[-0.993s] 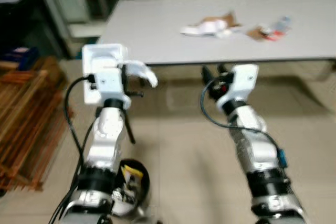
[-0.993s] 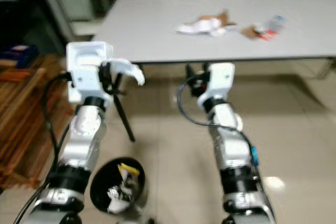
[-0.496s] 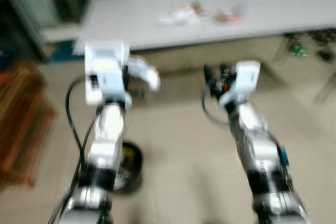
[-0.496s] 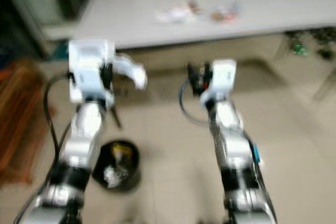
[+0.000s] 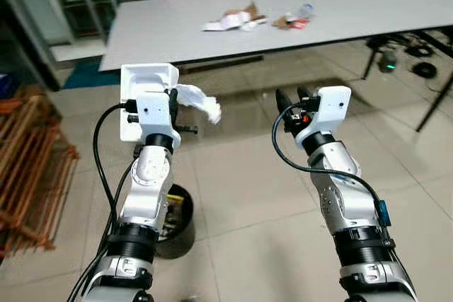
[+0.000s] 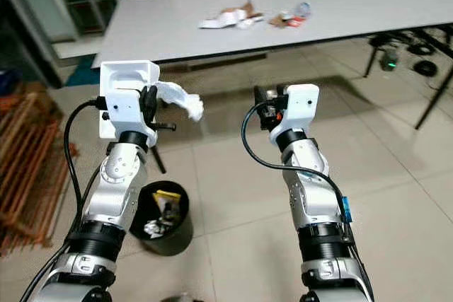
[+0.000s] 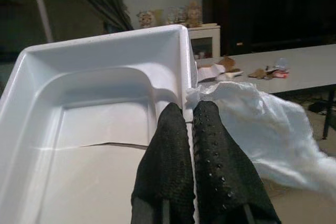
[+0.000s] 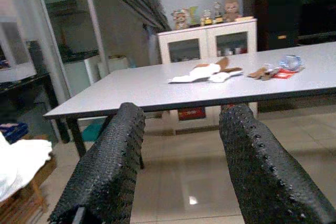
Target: Picking trash to rubbish bin
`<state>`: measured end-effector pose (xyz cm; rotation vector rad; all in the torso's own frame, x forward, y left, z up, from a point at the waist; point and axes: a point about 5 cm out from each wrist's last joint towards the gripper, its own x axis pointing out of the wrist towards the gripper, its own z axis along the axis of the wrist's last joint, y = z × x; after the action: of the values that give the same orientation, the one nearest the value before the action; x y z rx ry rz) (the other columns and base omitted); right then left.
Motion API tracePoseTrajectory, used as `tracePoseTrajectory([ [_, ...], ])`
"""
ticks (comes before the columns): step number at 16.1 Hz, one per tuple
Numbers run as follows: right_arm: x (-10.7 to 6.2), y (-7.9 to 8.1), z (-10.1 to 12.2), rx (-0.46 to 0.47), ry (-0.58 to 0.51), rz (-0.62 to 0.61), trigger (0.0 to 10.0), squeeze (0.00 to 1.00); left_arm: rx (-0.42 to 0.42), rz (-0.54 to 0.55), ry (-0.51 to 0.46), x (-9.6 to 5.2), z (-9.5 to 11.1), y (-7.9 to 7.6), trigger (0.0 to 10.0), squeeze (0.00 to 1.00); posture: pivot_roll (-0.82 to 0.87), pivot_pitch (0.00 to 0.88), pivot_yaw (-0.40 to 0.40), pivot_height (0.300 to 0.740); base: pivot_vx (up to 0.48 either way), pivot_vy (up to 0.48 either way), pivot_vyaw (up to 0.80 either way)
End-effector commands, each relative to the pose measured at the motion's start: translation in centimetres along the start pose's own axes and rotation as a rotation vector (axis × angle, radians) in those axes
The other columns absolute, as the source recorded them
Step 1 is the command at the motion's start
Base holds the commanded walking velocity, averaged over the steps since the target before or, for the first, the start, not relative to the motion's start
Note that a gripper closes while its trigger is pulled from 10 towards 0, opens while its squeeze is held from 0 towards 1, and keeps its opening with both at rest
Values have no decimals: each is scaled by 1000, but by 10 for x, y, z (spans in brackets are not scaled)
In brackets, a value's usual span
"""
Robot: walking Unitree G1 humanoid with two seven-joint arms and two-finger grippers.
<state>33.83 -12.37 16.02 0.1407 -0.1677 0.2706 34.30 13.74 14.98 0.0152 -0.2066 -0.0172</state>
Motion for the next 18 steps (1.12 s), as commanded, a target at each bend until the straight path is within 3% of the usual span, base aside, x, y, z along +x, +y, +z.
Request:
tracePoseTrajectory([
  [1, 2, 6, 1, -1, 2, 18, 10000, 0, 12, 17, 10, 2, 1, 6, 10000, 0, 15, 34, 75, 740, 0, 480, 0],
  [9, 1, 7, -1, 1, 8, 11, 10000, 0, 21, 6, 14, 3, 1, 5, 10000, 0, 11, 27, 81, 740, 0, 480, 0],
  [18, 2, 6, -1, 2, 10, 8, 10000, 0, 26, -3, 14, 3, 1, 3, 10000, 0, 16, 37, 77, 740, 0, 0, 0],
])
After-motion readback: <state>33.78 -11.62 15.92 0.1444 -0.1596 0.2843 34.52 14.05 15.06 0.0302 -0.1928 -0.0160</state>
